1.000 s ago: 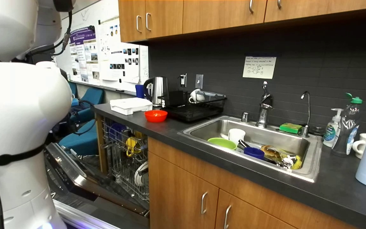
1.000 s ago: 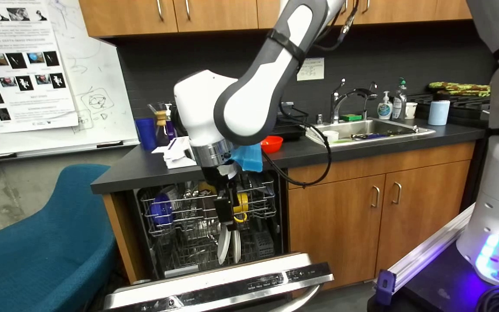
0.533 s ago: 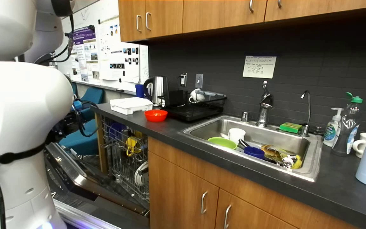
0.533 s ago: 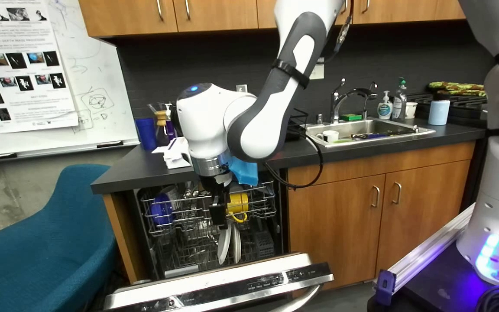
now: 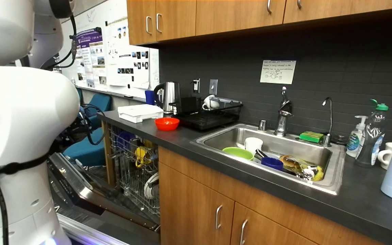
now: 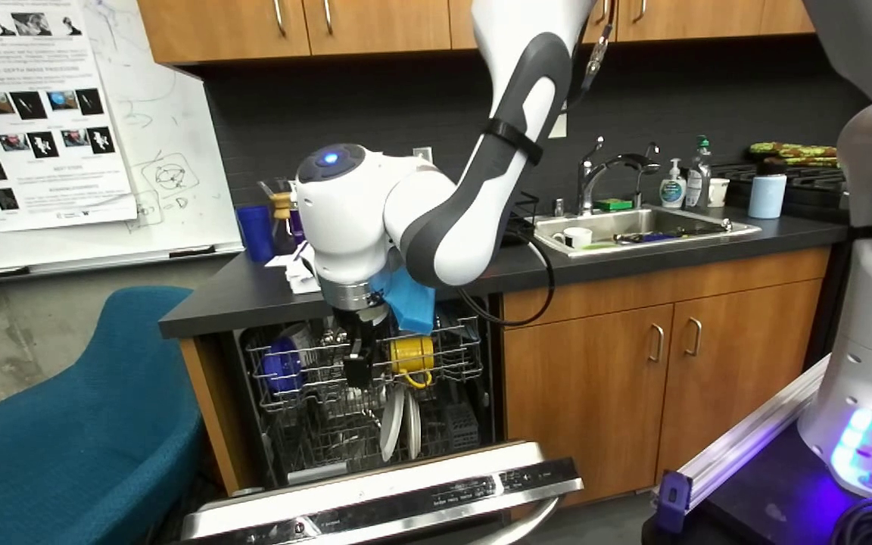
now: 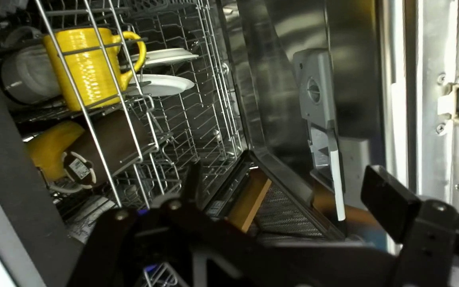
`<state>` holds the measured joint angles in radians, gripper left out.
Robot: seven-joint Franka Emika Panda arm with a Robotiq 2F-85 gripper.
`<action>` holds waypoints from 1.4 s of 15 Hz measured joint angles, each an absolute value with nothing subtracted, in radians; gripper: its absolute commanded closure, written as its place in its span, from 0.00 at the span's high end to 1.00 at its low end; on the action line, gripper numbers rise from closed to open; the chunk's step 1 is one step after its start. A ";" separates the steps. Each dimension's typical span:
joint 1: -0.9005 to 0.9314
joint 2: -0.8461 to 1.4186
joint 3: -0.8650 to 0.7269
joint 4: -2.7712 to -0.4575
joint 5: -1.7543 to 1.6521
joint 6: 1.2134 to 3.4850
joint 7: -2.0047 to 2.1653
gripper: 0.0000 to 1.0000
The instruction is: Pull out the upper dishrack in the dishwasher.
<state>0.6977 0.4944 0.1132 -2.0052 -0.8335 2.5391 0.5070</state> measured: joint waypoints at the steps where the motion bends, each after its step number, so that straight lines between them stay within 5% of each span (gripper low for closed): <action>1: 0.704 0.498 0.105 -2.003 -0.858 2.539 0.550 1.00; 13: 0.726 0.559 0.075 -1.988 -1.123 2.499 0.985 1.00; 21: 0.598 0.539 0.198 -2.048 -0.951 2.479 0.812 1.00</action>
